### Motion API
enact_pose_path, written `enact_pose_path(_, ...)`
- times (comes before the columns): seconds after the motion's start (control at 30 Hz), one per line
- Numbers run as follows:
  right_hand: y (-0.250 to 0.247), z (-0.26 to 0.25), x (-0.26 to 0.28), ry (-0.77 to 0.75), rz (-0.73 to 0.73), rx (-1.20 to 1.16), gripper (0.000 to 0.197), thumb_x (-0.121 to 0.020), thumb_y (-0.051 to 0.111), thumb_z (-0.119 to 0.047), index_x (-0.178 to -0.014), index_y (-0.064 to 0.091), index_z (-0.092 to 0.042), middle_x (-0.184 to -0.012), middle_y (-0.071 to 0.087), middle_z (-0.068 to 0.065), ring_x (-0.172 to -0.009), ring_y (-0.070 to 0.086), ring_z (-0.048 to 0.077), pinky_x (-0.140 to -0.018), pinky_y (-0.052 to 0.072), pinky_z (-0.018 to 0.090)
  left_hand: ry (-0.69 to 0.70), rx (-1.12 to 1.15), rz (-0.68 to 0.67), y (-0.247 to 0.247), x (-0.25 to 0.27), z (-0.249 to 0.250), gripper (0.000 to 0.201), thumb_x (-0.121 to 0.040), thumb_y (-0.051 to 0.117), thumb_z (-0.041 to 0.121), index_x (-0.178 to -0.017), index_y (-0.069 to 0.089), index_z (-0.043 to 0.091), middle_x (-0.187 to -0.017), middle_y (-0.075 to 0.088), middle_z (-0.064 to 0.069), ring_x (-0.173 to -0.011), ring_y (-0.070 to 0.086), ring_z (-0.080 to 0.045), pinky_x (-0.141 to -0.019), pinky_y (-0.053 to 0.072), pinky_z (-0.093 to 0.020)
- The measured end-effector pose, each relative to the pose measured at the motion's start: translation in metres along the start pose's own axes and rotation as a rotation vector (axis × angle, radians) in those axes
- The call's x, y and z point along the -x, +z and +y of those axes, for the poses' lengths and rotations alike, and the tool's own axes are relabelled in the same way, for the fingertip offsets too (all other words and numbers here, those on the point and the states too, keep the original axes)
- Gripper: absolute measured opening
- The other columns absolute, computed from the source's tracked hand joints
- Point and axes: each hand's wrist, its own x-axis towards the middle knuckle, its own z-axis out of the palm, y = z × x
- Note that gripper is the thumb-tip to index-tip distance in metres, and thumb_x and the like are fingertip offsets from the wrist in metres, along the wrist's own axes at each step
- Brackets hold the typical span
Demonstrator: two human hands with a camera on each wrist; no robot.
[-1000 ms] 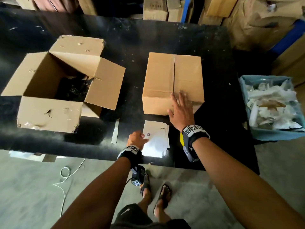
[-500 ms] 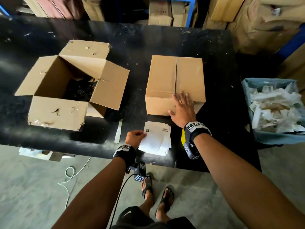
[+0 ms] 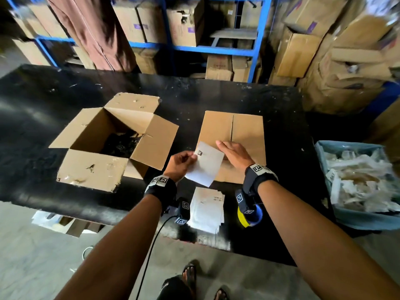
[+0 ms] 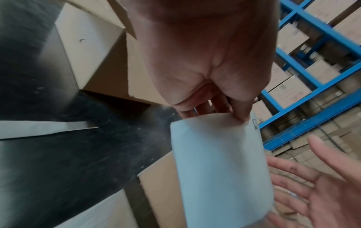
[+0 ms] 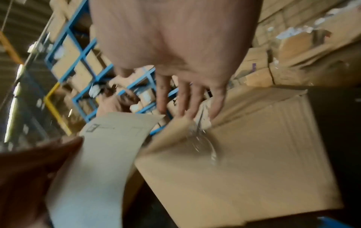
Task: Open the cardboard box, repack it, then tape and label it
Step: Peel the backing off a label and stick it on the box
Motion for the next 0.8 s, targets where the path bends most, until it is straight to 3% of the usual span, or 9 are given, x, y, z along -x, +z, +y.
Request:
enact_pose_path(0.07, -0.006, -0.011, -0.005, 0.063, -0.056, -0.352, 0.023, -0.092, 0.073, -0.037, -0.104, 0.074, -0.017, -0.104, 0.074, 0.002, -0.101, 0.07, 0.022, -0.086, 0.058, 0.038, 0.042, 0.014, 0.001, 0.001, -0.015, 0.019, 0.009, -0.096, 0.065, 0.021, -0.093, 0.071, 0.016, -0.081, 0.067, 0.002, -0.072, 0.058, -0.009, -0.068, 0.048, -0.024)
enact_pose_path(0.1, -0.008, -0.014, -0.008, 0.08, -0.058, -0.455, 0.024, -0.087, 0.08, -0.029, -0.108, 0.075, -0.019, -0.108, 0.075, 0.002, -0.101, 0.071, 0.022, -0.085, 0.06, 0.042, 0.054, 0.027, -0.004, 0.001, -0.021, 0.027, 0.009, -0.096, 0.064, 0.02, -0.094, 0.071, 0.014, -0.082, 0.067, 0.001, -0.072, 0.057, -0.009, -0.068, 0.048, -0.023)
enact_pose_path(0.17, -0.016, -0.02, -0.019, 0.077, -0.021, -0.516, 0.029, -0.083, 0.082, -0.016, -0.11, 0.075, -0.017, -0.106, 0.075, 0.004, -0.094, 0.071, 0.025, -0.078, 0.063, 0.043, 0.081, 0.059, -0.021, 0.002, -0.036, 0.041, 0.011, -0.096, 0.064, 0.019, -0.098, 0.071, 0.01, -0.086, 0.07, -0.001, -0.074, 0.06, -0.01, -0.07, 0.05, -0.023)
enact_pose_path(0.23, -0.024, -0.027, -0.031, 0.03, 0.052, -0.535, 0.022, -0.083, 0.08, -0.009, -0.104, 0.074, -0.014, -0.094, 0.075, 0.003, -0.085, 0.068, 0.024, -0.063, 0.055, 0.034, 0.075, 0.106, -0.04, -0.001, -0.053, 0.053, 0.012, -0.094, 0.068, 0.018, -0.099, 0.072, 0.009, -0.088, 0.074, 0.0, -0.078, 0.065, -0.012, -0.072, 0.055, -0.025)
enact_pose_path(0.3, -0.033, -0.038, -0.041, 0.014, 0.138, -0.6, 0.014, -0.086, 0.076, -0.008, -0.098, 0.072, -0.014, -0.088, 0.075, 0.002, -0.079, 0.067, 0.023, -0.059, 0.048, 0.032, -0.001, 0.157, -0.09, -0.005, -0.068, 0.064, 0.02, -0.089, 0.073, 0.019, -0.104, 0.072, 0.006, -0.093, 0.077, -0.003, -0.082, 0.07, -0.016, -0.069, 0.058, -0.028)
enact_pose_path(0.43, -0.045, -0.05, -0.066, -0.003, 0.223, -0.661, 0.011, -0.093, 0.069, -0.01, -0.103, 0.07, -0.012, -0.097, 0.075, 0.01, -0.083, 0.069, 0.025, -0.063, 0.051, 0.032, -0.126, 0.312, -0.215, -0.016, -0.096, 0.067, 0.035, -0.08, 0.081, 0.013, -0.111, 0.07, 0.003, -0.111, 0.073, -0.019, -0.089, 0.067, -0.025, -0.064, 0.056, -0.022)
enact_pose_path(0.53, -0.045, -0.056, -0.082, 0.004, 0.242, -0.66, 0.014, -0.095, 0.067, -0.011, -0.109, 0.068, -0.012, -0.11, 0.074, 0.013, -0.093, 0.072, 0.027, -0.066, 0.056, 0.032, -0.142, 0.413, -0.225, -0.019, -0.115, 0.07, 0.038, -0.081, 0.078, 0.006, -0.116, 0.067, 0.0, -0.116, 0.071, -0.019, -0.099, 0.068, -0.024, -0.071, 0.056, -0.021)
enact_pose_path(0.7, -0.038, -0.055, -0.101, 0.069, 0.299, -0.698, 0.021, -0.092, 0.069, -0.009, -0.112, 0.064, -0.01, -0.109, 0.076, 0.013, -0.095, 0.075, 0.03, -0.072, 0.059, 0.034, -0.058, 0.518, -0.169, -0.026, -0.143, 0.084, 0.024, -0.081, 0.075, -0.003, -0.104, 0.067, -0.007, -0.096, 0.074, -0.014, -0.081, 0.072, -0.017, -0.065, 0.055, -0.021)
enact_pose_path(0.8, -0.033, -0.048, -0.109, 0.13, 0.298, -0.622, 0.023, -0.088, 0.071, -0.005, -0.108, 0.064, -0.014, -0.108, 0.077, 0.011, -0.1, 0.074, 0.032, -0.077, 0.057, 0.035, -0.042, 0.491, -0.159, -0.034, -0.16, 0.088, 0.029, -0.078, 0.077, -0.003, -0.104, 0.067, -0.011, -0.097, 0.076, -0.014, -0.088, 0.074, -0.022, -0.07, 0.06, -0.026)
